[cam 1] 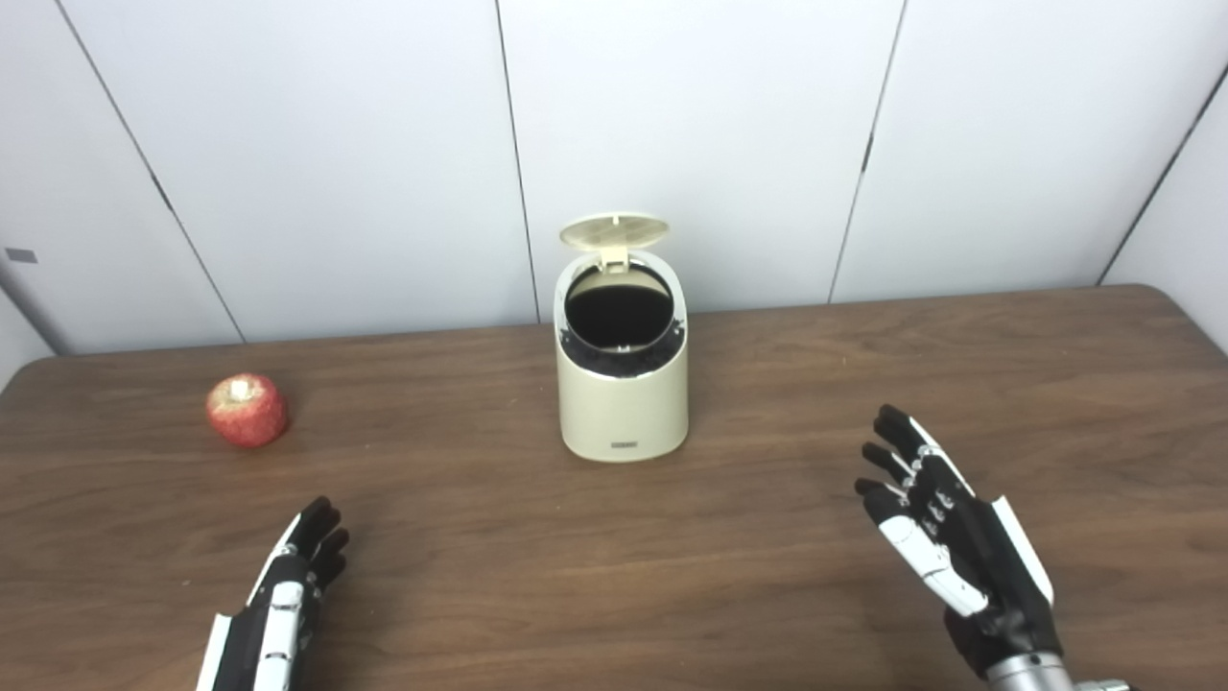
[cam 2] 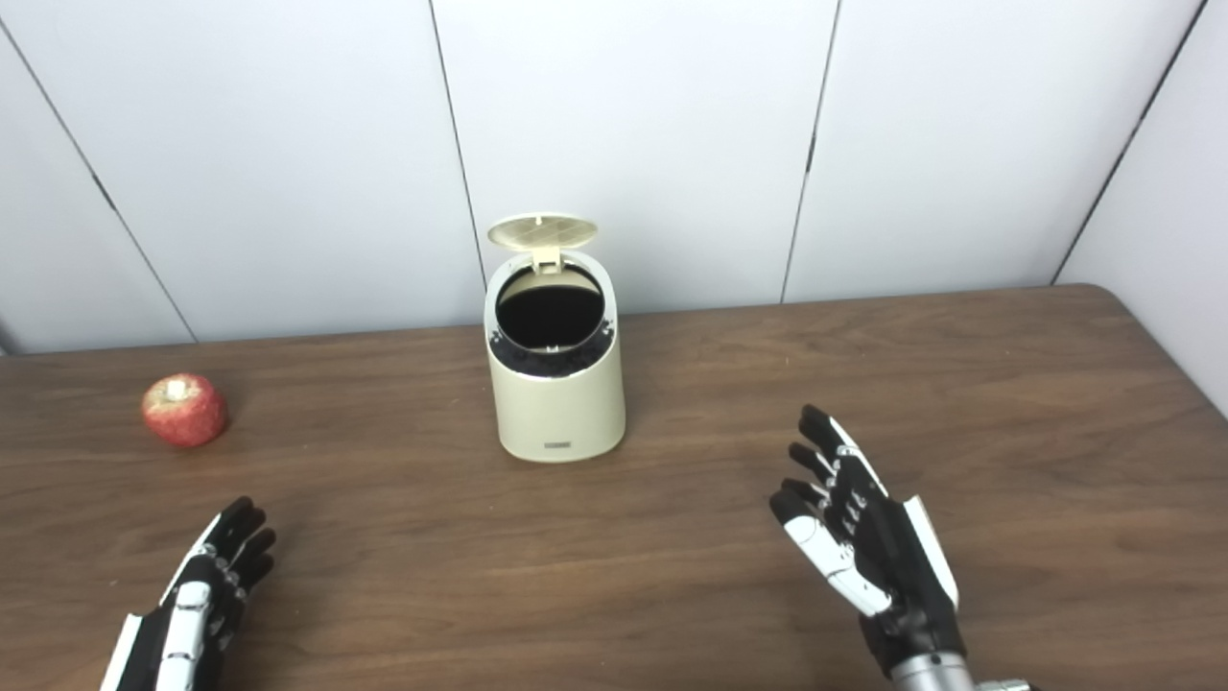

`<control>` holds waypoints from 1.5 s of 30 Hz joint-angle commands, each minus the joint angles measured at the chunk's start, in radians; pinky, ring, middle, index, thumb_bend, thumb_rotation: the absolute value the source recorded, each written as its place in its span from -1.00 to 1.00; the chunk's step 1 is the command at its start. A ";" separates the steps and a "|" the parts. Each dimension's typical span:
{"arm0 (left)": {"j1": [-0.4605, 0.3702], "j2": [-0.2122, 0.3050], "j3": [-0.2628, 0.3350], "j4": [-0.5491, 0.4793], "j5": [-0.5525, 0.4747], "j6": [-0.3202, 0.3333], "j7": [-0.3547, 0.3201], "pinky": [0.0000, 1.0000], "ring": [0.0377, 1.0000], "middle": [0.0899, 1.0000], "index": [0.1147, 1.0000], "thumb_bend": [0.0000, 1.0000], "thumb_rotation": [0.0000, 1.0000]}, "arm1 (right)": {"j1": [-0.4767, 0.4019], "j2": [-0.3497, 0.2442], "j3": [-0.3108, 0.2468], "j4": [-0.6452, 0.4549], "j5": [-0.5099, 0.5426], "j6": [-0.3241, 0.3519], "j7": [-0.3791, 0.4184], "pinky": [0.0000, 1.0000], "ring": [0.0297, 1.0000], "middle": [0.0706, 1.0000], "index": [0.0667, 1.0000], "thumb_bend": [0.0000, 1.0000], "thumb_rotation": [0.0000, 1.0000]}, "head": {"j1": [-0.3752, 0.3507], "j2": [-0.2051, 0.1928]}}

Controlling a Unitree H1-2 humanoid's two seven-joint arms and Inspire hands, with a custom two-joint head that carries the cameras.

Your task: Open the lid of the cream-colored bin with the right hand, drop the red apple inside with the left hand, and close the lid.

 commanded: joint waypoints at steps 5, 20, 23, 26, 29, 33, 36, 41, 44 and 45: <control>0.107 -0.020 -0.007 -0.021 0.009 -0.054 0.011 0.80 0.79 0.82 0.85 -0.01 0.55 | 0.089 0.009 0.001 -0.008 -0.012 -0.123 -0.018 0.62 0.79 0.85 0.82 0.37 -0.03 | 0.044 0.011; 0.118 -0.052 -0.073 0.010 0.075 -0.093 0.040 0.68 0.74 0.75 0.79 0.17 0.42 | 0.079 -0.043 -0.058 0.078 0.039 -0.186 0.016 0.65 0.79 0.87 0.85 0.20 -0.16 | 0.330 -0.017; 0.117 -0.060 -0.086 0.021 0.076 -0.115 0.047 0.68 0.75 0.75 0.80 0.15 0.42 | 0.076 -0.043 -0.066 0.080 0.083 -0.173 0.034 0.70 0.82 0.89 0.85 0.16 -0.18 | 0.345 -0.023; 0.117 -0.068 -0.097 0.030 0.099 -0.139 0.063 0.63 0.72 0.74 0.80 0.11 0.43 | 0.076 -0.033 -0.071 0.075 0.105 -0.153 0.037 0.68 0.82 0.89 0.85 0.11 -0.10 | 0.355 -0.029; 0.115 -0.071 -0.109 0.041 0.113 -0.159 0.075 0.62 0.71 0.73 0.79 0.09 0.45 | 0.076 -0.037 -0.072 0.079 0.104 -0.152 0.038 0.69 0.83 0.89 0.85 0.08 -0.05 | 0.385 -0.041; 0.113 -0.078 -0.125 0.052 0.134 -0.172 0.096 0.62 0.72 0.73 0.77 0.10 0.42 | 0.072 -0.048 -0.078 0.083 0.122 -0.144 0.046 0.68 0.84 0.90 0.87 0.04 -0.08 | 0.438 -0.052; 0.111 -0.083 -0.138 0.056 0.146 -0.172 0.107 0.63 0.72 0.73 0.77 0.15 0.40 | 0.069 -0.060 -0.084 0.084 0.129 -0.143 0.057 0.69 0.84 0.90 0.88 -0.02 -0.12 | 0.480 -0.058; 0.118 -0.103 -0.163 0.024 0.171 -0.123 0.140 0.63 0.71 0.73 0.78 0.23 0.32 | 0.060 -0.067 -0.100 0.103 0.155 -0.149 0.076 0.77 0.88 0.94 0.91 -0.06 -0.14 | 0.540 -0.074; 0.117 -0.106 -0.178 0.013 0.176 -0.122 0.157 0.50 0.70 0.75 0.82 0.16 0.23 | 0.057 -0.057 -0.113 0.108 0.080 -0.140 0.041 0.55 0.71 0.81 0.79 0.22 -0.02 | 0.543 -0.083; 0.116 -0.104 -0.180 0.008 0.194 -0.124 0.168 0.47 0.68 0.75 0.83 0.17 0.20 | 0.055 -0.056 -0.114 0.108 0.073 -0.139 0.040 0.53 0.69 0.80 0.78 0.26 0.01 | 0.543 -0.083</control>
